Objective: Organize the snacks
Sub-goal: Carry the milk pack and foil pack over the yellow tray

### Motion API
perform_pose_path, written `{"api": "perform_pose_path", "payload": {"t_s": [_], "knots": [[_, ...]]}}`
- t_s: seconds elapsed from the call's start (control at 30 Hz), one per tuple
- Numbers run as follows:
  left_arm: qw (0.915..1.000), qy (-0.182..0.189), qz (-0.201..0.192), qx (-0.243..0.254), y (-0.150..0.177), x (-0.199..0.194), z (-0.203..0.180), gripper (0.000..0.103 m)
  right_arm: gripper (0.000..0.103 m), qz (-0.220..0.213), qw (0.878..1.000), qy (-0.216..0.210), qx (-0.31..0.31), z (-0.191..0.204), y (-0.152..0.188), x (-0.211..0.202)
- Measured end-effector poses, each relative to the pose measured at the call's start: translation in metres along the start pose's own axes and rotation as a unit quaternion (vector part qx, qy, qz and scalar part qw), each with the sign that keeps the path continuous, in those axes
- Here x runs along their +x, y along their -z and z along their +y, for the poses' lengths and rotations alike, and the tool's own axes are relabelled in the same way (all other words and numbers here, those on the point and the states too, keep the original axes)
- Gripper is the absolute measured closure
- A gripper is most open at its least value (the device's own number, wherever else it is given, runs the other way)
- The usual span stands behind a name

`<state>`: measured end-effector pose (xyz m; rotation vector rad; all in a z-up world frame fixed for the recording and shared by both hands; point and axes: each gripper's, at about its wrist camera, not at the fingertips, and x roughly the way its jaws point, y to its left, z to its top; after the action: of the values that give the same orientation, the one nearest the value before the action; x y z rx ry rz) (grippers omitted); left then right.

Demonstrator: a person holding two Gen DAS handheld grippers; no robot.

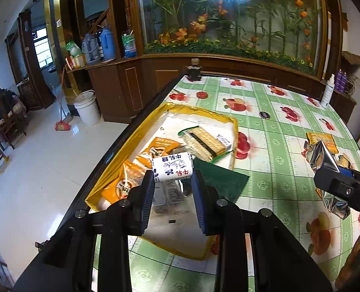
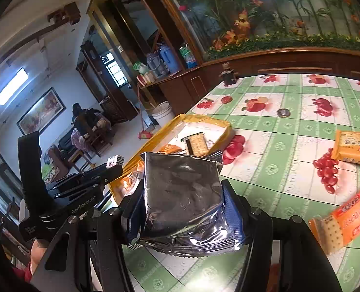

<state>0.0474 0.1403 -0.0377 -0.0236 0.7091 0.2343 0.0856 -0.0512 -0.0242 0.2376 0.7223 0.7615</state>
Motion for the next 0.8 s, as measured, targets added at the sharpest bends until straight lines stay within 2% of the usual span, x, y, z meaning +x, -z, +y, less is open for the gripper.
{"api": "perform_pose_path", "payload": {"t_s": [0.33,0.8], "knots": [[0.9998,-0.012,0.002,-0.016,0.003,0.009,0.019,0.074,0.044,0.017,1.000,-0.013,-0.018,0.022,-0.005,0.028],[0.9994,-0.029,-0.002,-0.020,0.004,0.013,0.028,0.074,0.044,0.027,0.999,-0.020,-0.015,0.019,-0.008,0.047]]}}
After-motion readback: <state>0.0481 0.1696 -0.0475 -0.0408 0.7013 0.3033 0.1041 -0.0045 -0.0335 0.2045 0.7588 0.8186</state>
